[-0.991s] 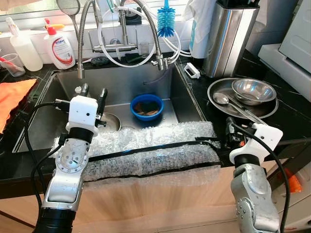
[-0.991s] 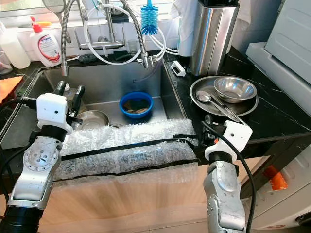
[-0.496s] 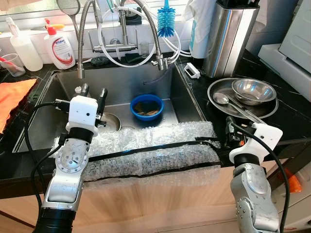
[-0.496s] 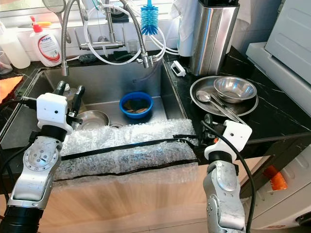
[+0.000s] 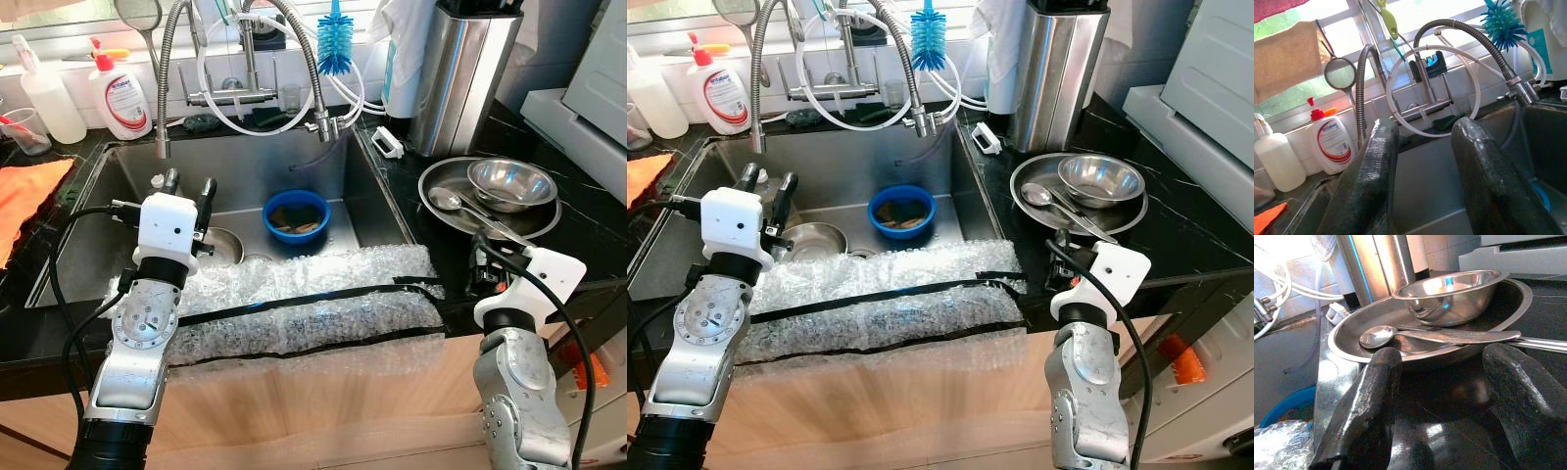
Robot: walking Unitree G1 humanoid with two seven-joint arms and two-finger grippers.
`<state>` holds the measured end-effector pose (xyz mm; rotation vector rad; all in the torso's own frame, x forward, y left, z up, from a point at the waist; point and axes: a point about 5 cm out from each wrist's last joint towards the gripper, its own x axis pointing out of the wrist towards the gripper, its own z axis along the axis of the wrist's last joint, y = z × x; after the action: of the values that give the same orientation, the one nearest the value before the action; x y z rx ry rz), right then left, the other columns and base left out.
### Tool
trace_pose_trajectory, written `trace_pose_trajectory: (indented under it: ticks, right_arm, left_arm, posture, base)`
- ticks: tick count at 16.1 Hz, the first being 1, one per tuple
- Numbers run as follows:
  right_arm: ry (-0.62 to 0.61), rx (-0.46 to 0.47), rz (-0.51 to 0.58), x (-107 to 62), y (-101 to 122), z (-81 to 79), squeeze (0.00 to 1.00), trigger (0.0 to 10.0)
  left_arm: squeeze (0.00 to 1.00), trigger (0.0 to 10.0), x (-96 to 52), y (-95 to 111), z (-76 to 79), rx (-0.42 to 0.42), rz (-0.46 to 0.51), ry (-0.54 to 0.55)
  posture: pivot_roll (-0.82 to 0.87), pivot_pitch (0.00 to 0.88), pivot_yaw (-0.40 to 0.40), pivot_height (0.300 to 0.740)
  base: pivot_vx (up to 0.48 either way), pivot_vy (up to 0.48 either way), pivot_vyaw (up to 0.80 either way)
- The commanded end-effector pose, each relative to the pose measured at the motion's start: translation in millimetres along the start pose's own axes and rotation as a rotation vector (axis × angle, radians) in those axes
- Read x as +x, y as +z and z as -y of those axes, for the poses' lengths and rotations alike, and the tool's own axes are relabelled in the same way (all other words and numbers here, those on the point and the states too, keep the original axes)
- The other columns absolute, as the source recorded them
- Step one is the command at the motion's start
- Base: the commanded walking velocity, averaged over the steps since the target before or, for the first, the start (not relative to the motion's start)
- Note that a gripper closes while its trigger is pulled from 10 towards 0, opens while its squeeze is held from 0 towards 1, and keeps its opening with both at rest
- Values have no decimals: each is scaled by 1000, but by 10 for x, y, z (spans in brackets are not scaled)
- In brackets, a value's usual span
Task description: Kitchen organization
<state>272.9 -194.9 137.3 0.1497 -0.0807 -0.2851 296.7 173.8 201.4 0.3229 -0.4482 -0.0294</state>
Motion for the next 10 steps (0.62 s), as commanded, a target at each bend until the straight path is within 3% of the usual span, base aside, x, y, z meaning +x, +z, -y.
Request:
trace_pose_trajectory:
  ticks: [1, 5, 10]
  right_arm:
    - [1, 12, 1, 23, 7, -23, 0, 10000]
    - [12, -6, -59, -11, -95, -50, 0, 10000]
    - [-21, 2, -32, 17, -45, -3, 0, 10000]
  left_arm:
    - [0, 10000, 29, 36, -15, 13, 22, 8]
    - [0, 10000, 26, 35, -4, 23, 23, -2]
    - [0, 10000, 29, 43, 3, 20, 27, 0]
  posture:
    - [-72, 0, 13, 740]
    - [-69, 0, 12, 740]
    - [-70, 0, 11, 740]
  base:
    - [0, 0, 0]
    - [0, 0, 0]
    - [0, 0, 0]
